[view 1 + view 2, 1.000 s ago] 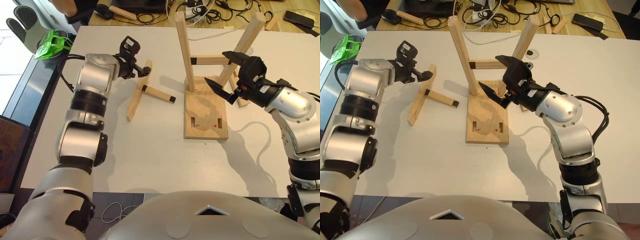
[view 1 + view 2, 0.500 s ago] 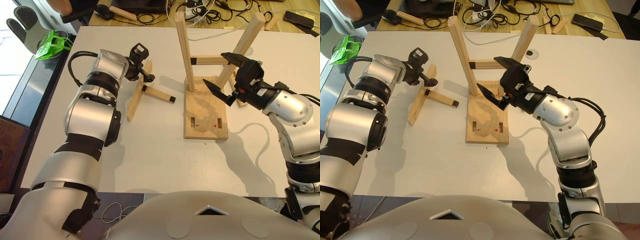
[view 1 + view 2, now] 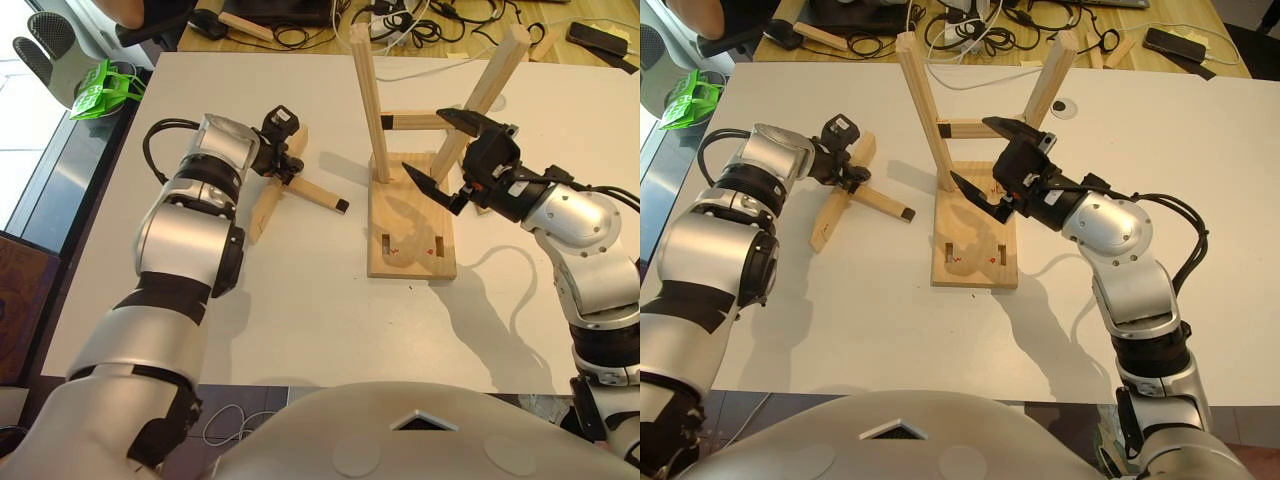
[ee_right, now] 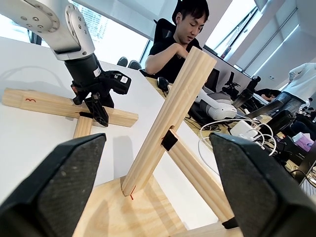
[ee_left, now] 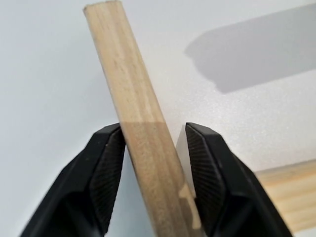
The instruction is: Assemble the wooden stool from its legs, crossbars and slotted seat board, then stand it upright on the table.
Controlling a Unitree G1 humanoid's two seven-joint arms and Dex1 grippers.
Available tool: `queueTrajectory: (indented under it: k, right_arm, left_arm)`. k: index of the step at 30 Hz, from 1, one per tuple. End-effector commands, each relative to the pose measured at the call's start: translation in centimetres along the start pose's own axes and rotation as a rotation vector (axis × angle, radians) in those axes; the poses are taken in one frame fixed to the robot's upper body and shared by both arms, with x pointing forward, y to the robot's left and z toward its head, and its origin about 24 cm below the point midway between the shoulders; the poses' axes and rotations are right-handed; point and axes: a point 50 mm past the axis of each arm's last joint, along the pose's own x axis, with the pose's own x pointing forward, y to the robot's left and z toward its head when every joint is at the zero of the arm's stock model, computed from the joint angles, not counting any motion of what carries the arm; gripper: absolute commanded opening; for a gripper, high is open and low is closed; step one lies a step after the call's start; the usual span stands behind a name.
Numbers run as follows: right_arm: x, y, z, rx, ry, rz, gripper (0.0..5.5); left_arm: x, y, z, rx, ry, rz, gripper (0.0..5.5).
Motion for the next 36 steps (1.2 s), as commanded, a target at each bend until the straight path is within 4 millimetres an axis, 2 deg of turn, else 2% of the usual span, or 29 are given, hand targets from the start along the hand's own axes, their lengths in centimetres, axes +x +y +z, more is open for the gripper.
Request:
queueTrajectory:
  k: [1, 5, 10, 13, 18, 20, 24, 27, 29, 32, 36]
  right_arm:
    - [-0.1, 0.2, -0.2, -0.008, 0.010, 0.008, 3.89]
    - [-0.1, 0.3, -0.3, -0.009, 0.009, 0.008, 3.89]
    - [0.0, 0.4, -0.3, -0.009, 0.005, 0.006, 3.89]
    - [0.0, 0.3, -0.3, -0.006, 0.003, -0.001, 3.89]
    - [-0.4, -0.8, 0.6, 0.072, -0.045, -0.037, 3.89]
    - [-0.6, -1.1, 0.9, 0.112, -0.058, -0.033, 3.63]
    - [-0.3, -0.8, 1.3, 0.175, -0.051, 0.042, 2.98]
    - [0.1, -0.4, 1.7, 0.196, -0.041, 0.142, 2.59]
    - [0.5, 0.0, 2.1, 0.219, -0.042, 0.239, 2.17]
    - [1.8, 1.0, 3.5, 0.262, -0.065, 0.412, 1.68]
    - [6.0, 1.7, 7.1, 0.351, -0.215, 0.534, 0.95]
  left_arm:
    - [0.0, -0.1, -0.3, -0.012, 0.013, -0.018, 1.54]
    - [0.0, -0.1, -1.0, -0.001, 0.038, -0.046, 1.09]
    - [-0.3, 0.5, -1.8, 0.042, 0.071, -0.056, 1.04]
    - [-1.5, 1.9, -1.8, 0.016, 0.034, -0.022, 1.04]
    - [-6.6, 6.4, -0.9, -0.167, -0.169, 0.074, 1.04]
    - [-8.8, 7.7, -0.3, -0.228, -0.275, 0.104, 1.04]
    - [-14.0, 8.7, 3.3, -0.271, -0.626, 0.213, 1.04]
    - [-18.2, 7.4, 6.1, -0.323, -0.968, 0.275, 1.04]
    - [-20.1, 5.8, 7.4, -0.374, -1.179, 0.279, 1.04]
    - [-20.4, 2.7, 8.6, -0.474, -1.394, 0.191, 1.04]
    - [-20.0, -0.7, 9.6, -0.650, -1.555, 0.036, 1.04]
